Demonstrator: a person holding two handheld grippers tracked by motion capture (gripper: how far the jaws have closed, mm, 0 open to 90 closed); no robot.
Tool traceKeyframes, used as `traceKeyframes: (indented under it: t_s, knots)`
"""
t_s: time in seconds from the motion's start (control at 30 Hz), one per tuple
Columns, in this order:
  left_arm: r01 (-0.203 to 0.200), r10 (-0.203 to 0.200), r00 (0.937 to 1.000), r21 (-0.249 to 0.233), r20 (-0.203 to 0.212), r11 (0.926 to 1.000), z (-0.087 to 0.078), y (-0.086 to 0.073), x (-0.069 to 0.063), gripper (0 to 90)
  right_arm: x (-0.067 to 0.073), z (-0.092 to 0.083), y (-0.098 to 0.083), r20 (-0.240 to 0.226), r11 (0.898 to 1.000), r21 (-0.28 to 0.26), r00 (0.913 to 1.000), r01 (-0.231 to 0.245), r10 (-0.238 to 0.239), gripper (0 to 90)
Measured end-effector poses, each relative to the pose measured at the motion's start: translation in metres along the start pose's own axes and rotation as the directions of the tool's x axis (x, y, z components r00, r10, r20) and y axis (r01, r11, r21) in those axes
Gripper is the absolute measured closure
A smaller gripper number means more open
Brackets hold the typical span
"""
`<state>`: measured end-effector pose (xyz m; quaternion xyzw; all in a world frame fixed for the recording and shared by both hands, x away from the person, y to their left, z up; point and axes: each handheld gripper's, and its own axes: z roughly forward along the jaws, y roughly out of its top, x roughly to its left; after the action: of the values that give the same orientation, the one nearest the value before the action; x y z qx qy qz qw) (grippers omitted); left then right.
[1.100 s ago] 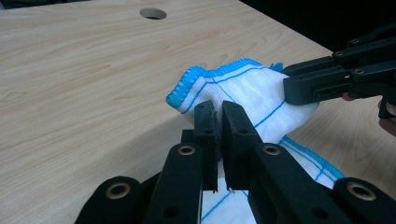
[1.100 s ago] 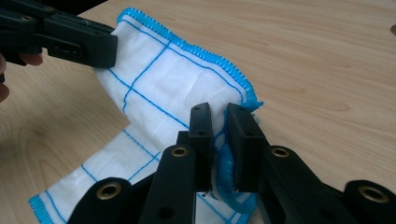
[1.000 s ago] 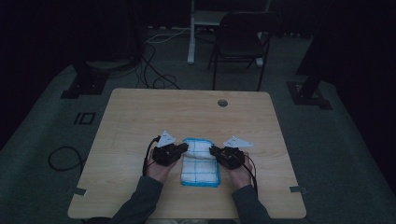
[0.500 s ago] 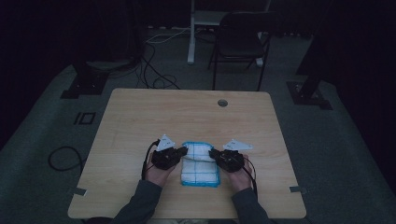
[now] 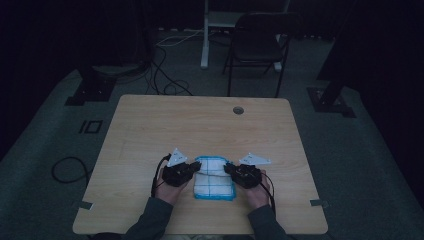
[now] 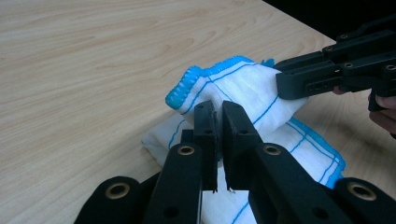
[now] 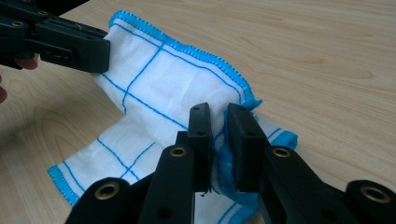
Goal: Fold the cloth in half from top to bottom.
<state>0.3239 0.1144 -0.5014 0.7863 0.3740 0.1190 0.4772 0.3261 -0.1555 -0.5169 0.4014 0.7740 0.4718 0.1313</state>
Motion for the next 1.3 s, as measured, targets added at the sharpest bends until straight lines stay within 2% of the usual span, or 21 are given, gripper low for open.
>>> traceKeyframes:
  t_s: [0.4, 0.83, 1.07, 1.3]
  knots:
    - [0.021, -0.021, 0.9997, 0.034, 0.01, 0.9992, 0.002, -0.017, -0.007, 85.2, 0.004, -0.001, -0.01, 0.001, 1.0, 0.01, 1.0, -0.009, 0.009, 80.6]
    - [0.029, -0.03, 0.9993, 0.057, 0.02, 0.998, 0.0, -0.027, -0.01, 82.9, 0.004, -0.002, -0.017, -0.001, 1.0, 0.02, 0.9997, -0.023, 0.023, 80.6]
    - [0.033, -0.033, 0.9994, 0.007, -0.007, 0.9994, -0.013, -0.018, -0.006, 81.9, 0.004, -0.003, -0.018, 0.004, 1.0, 0.021, 0.9999, -0.015, 0.014, 80.6]
    - [0.023, -0.023, 0.9993, -0.004, -0.03, 0.9997, -0.011, -0.003, 0.001, 82.4, 0.005, -0.004, -0.018, 0.003, 1.0, 0.025, 0.9999, -0.011, 0.011, 80.7]
